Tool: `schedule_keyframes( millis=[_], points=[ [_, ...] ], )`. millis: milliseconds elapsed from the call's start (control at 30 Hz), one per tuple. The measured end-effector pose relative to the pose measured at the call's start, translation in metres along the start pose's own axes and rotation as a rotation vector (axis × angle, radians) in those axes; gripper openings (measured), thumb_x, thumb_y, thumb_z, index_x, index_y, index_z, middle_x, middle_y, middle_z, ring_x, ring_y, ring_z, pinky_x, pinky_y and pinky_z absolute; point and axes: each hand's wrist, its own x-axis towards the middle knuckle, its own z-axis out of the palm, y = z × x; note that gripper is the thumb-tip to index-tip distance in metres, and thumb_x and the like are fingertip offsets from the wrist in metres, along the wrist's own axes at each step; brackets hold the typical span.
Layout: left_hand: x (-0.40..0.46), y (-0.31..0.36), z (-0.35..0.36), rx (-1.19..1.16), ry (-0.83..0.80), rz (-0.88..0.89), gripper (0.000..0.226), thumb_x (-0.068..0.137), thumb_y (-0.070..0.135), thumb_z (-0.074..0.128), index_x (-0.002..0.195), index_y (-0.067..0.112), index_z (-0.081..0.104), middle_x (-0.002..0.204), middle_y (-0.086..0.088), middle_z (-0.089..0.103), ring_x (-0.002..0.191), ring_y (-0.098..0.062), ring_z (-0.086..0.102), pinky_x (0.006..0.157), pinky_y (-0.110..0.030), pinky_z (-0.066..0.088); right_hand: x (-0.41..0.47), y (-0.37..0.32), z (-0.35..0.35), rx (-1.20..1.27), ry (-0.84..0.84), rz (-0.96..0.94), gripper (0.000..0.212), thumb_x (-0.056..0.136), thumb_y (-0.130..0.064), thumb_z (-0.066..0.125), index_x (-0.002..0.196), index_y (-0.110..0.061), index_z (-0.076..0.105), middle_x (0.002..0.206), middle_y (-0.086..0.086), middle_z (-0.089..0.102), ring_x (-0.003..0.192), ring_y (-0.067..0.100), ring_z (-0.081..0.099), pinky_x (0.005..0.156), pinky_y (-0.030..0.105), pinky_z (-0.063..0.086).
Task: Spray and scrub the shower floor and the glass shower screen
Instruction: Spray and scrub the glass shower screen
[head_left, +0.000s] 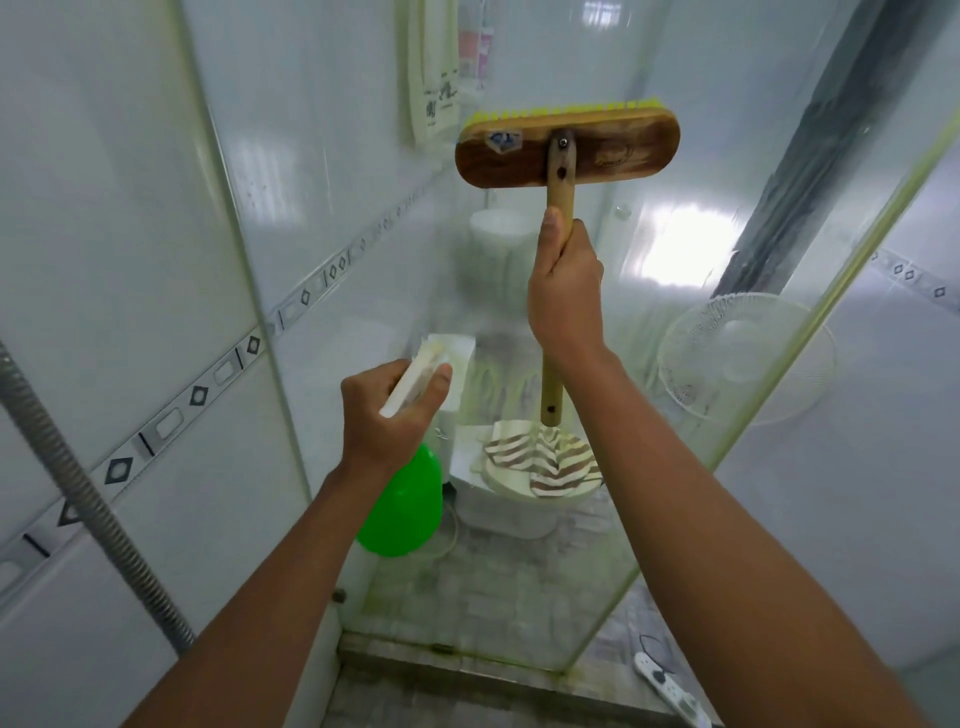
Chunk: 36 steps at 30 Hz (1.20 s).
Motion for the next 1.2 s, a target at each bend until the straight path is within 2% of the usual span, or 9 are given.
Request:
schedule_keyframes(
  millis=[133,267,400,500,633,800,900,1100,1200],
  points=[
    [-0.001,-0.007,-0.010,0.044,0.095,-0.048,0.055,0.092,0.050,0.069,0.065,0.002,0.068,0.054,-0.013,0.063,0.048,-0.031,0.059,0.050,-0.043,0.048,-0.006,0.003,0.006,0.037,-0.029,0.003,0.039,0.106,-0.044,0.031,0.089,-0.014,0.048,0.061,-0.006,0.044,0.051,0.008,0.044,0.049,0.030,0.038],
    [-0.010,-0.015,-0.016,0.084,0.085,-0.044,0.051,0.093,0.048,0.069,0.071,0.002,0.070,0.060,-0.013,0.067,0.054,-0.032,0.064,0.053,-0.042,0.047,-0.066,0.042,0.038,-0.018,-0.179,0.050,0.045,0.104,-0.048,0.032,0.102,-0.009,0.055,0.070,0.004,0.058,0.064,0.024,0.059,0.055,0.039,0.047],
    [-0.020,-0.025,-0.027,0.091,0.126,-0.074,0.056,0.094,0.051,0.067,0.074,-0.001,0.070,0.063,-0.017,0.068,0.058,-0.037,0.066,0.055,-0.042,0.048,-0.176,0.116,0.067,-0.139,-0.396,0.298,0.044,0.101,-0.052,0.033,0.104,-0.013,0.052,0.082,0.015,0.065,0.079,0.037,0.064,0.065,0.045,0.051],
    [-0.024,-0.029,-0.039,0.091,0.135,-0.102,0.055,0.094,0.052,0.066,0.074,0.002,0.072,0.064,-0.016,0.069,0.059,-0.037,0.066,0.054,-0.041,0.049,-0.232,0.149,0.068,-0.147,-0.509,0.479,0.041,0.100,-0.053,0.034,0.104,-0.016,0.053,0.086,0.011,0.066,0.085,0.035,0.065,0.071,0.044,0.053],
    [-0.021,-0.032,-0.048,0.137,0.131,-0.114,0.056,0.094,0.054,0.066,0.073,0.002,0.072,0.064,-0.019,0.068,0.059,-0.040,0.065,0.054,-0.045,0.048,-0.208,0.122,0.072,-0.099,-0.506,0.424,0.029,0.104,-0.044,0.036,0.100,-0.018,0.050,0.075,-0.004,0.058,0.069,0.017,0.058,0.064,0.032,0.042],
    [-0.019,-0.028,-0.050,0.136,0.124,-0.107,0.052,0.095,0.051,0.066,0.076,0.003,0.073,0.065,-0.015,0.070,0.059,-0.034,0.067,0.055,-0.039,0.049,-0.104,0.036,0.088,0.014,-0.259,0.107,0.038,0.105,-0.042,0.034,0.109,-0.010,0.053,0.073,0.001,0.055,0.065,0.024,0.058,0.054,0.035,0.043],
    [-0.017,-0.025,-0.046,0.131,0.113,-0.115,0.052,0.095,0.051,0.066,0.075,0.003,0.073,0.065,-0.016,0.070,0.059,-0.034,0.066,0.055,-0.039,0.050,-0.082,0.033,0.088,0.029,-0.232,0.010,0.038,0.105,-0.041,0.035,0.108,-0.008,0.053,0.066,0.000,0.054,0.057,0.021,0.056,0.049,0.034,0.043],
    [-0.014,-0.020,-0.034,0.101,0.081,-0.128,0.056,0.095,0.053,0.066,0.071,0.003,0.072,0.063,-0.016,0.068,0.059,-0.036,0.065,0.055,-0.047,0.050,-0.182,0.123,0.077,-0.079,-0.408,0.266,0.038,0.104,-0.047,0.034,0.110,-0.014,0.053,0.076,0.002,0.059,0.069,0.022,0.060,0.059,0.034,0.044],
    [-0.011,-0.017,-0.025,0.080,0.051,-0.112,0.057,0.094,0.054,0.067,0.070,0.002,0.071,0.063,-0.018,0.068,0.058,-0.037,0.063,0.055,-0.048,0.049,-0.225,0.155,0.063,-0.079,-0.373,0.391,0.055,0.098,-0.059,0.028,0.109,-0.013,0.055,0.086,0.009,0.065,0.082,0.030,0.064,0.069,0.040,0.050]
  ],
)
